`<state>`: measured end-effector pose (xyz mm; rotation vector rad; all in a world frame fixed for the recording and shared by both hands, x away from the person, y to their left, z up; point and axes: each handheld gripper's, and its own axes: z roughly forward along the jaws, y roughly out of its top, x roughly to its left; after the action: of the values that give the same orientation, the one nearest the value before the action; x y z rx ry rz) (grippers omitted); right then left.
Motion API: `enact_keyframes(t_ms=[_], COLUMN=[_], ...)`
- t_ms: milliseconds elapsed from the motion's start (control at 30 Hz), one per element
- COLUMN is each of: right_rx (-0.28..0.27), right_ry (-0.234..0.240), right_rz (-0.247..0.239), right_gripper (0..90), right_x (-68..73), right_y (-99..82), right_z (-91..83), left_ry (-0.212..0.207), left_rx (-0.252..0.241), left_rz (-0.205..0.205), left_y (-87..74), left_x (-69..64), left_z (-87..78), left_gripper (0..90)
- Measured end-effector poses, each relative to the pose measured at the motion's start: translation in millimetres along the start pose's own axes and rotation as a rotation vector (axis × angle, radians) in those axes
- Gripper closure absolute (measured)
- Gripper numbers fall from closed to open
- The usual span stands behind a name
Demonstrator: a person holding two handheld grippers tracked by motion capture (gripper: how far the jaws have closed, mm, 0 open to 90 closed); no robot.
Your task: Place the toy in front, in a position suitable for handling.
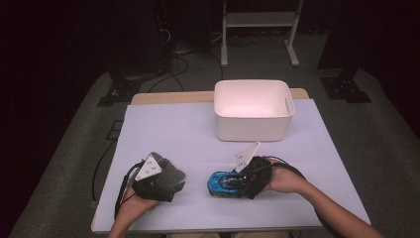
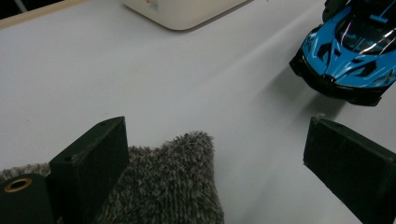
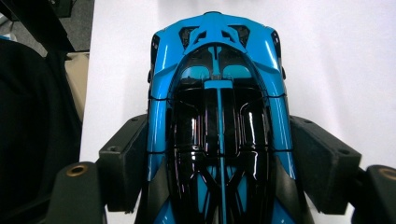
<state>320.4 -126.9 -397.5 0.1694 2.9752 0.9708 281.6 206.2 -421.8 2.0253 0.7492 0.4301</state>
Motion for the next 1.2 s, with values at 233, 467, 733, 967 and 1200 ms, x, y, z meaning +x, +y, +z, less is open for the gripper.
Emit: enact_keyframes(t_ms=[233,467,733,967,1200], right_rx=[0.020,0.036,0.016,-0.047,-0.106], right_ry=[0.014,0.038,0.027,0.029,-0.001], right_rz=[-0.018,-0.014,-0.003,0.044,0.068], right_gripper=[26.8,26.8,24.3,18.5,17.4], right_x=[-1.8,-4.1,-2.2,-1.6,3.1], right_y=[2.2,-8.3,-15.7,-19.1,-32.4], right_z=[15.4,34.4,42.3,37.8,18.9], left_ry=[0.005,0.012,0.013,0.016,0.015], left_rx=[-0.003,0.014,0.018,0.031,0.072], left_rz=[-0.005,0.007,0.005,0.011,0.051], left_y=[-0.8,-2.0,-2.3,-2.7,-1.6], left_x=[2.5,3.3,4.5,7.8,8.9], left_z=[-2.0,-1.9,-3.0,-4.6,-5.1], left_gripper=[6.2,6.1,6.1,6.2,12.3])
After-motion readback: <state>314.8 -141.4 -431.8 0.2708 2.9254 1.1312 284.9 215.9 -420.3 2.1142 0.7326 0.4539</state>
